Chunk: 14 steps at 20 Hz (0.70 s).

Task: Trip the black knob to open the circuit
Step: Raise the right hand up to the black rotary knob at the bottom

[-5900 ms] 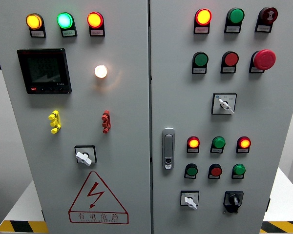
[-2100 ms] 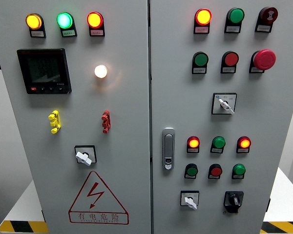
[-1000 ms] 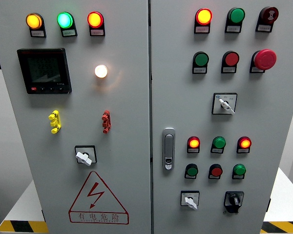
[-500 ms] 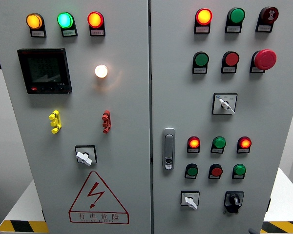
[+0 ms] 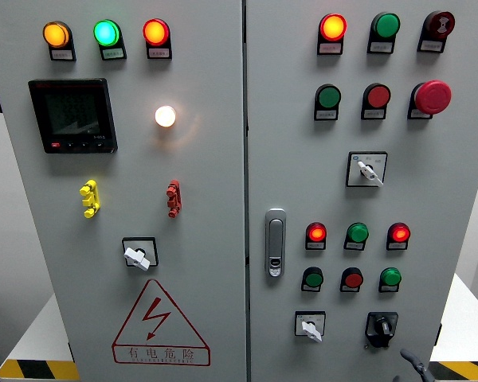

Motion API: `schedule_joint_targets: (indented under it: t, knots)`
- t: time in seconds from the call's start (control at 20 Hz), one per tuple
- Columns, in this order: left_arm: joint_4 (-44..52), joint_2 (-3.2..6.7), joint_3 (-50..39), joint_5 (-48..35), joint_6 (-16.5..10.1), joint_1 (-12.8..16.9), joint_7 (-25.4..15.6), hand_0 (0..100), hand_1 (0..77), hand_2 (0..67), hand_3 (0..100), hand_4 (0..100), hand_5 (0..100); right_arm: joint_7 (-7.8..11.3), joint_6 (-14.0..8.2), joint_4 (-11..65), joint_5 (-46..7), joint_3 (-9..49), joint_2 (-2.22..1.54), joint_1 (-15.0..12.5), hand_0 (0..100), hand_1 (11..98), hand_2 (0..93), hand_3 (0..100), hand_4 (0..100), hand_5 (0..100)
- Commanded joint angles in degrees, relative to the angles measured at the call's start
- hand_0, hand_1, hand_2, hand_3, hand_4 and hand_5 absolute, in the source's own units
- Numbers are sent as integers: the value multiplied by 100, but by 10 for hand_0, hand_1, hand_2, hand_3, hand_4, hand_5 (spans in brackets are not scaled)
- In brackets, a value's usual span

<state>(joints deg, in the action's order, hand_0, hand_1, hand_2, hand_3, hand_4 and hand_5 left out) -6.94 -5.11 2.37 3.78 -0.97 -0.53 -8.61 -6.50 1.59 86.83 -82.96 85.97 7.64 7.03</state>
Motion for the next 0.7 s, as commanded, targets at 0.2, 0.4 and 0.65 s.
schedule_joint_targets:
  t: [0.2, 0.4, 0.65]
  knots:
    - [0, -8, 0, 0, 0, 0, 0, 0, 29, 129, 213, 66, 15, -123, -18, -17, -1, -37, 9, 211, 1000, 640, 42, 903, 969, 1000]
    - [0, 1, 0, 0, 0, 0, 0, 0, 29, 129, 213, 66, 15, -132, -18, -61, -1, -46, 9, 255, 1000, 679, 42, 890, 955, 1000]
    - [0, 1, 0, 0, 0, 0, 0, 0, 29, 129, 213, 66, 15, -149, -18, -96, -1, -89, 18, 343, 1000, 690, 41, 886, 950, 1000]
